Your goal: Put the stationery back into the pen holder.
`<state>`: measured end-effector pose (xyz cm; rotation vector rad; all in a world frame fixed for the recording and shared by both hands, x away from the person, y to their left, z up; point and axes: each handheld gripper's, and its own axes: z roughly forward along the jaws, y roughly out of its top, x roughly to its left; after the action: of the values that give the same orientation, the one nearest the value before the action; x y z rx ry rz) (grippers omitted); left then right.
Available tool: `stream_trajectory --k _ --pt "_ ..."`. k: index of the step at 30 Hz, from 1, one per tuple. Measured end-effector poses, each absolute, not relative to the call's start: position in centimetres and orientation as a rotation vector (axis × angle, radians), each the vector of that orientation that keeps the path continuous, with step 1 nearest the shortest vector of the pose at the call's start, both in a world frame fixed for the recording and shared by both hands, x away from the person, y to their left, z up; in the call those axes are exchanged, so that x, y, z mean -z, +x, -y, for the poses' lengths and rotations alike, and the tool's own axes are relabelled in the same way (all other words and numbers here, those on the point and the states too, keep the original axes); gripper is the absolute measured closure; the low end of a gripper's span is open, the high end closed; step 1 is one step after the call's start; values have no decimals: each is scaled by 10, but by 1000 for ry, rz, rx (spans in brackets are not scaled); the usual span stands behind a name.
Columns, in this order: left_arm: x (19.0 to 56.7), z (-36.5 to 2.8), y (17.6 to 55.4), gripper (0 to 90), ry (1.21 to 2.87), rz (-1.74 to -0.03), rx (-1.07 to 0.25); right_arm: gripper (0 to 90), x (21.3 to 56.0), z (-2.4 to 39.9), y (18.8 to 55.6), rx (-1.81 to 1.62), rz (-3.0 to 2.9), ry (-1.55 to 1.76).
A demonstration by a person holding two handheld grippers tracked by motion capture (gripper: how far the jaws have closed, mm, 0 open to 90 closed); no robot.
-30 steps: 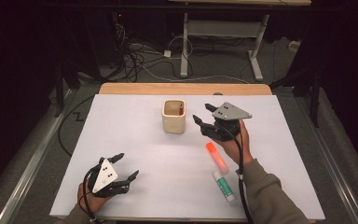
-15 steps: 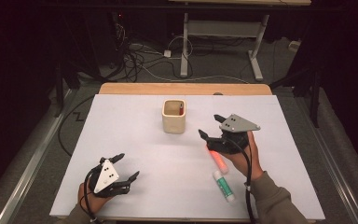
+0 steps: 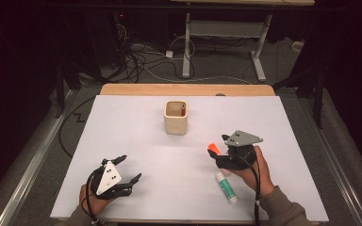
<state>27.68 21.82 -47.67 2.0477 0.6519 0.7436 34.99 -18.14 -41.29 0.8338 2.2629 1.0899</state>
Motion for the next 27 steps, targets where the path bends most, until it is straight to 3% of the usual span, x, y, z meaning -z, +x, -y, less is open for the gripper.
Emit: stream_trajectory --k 27 --pt "478 -216 278 220 2058 -655 -732 362 443 201 293 -982 -2386 886"
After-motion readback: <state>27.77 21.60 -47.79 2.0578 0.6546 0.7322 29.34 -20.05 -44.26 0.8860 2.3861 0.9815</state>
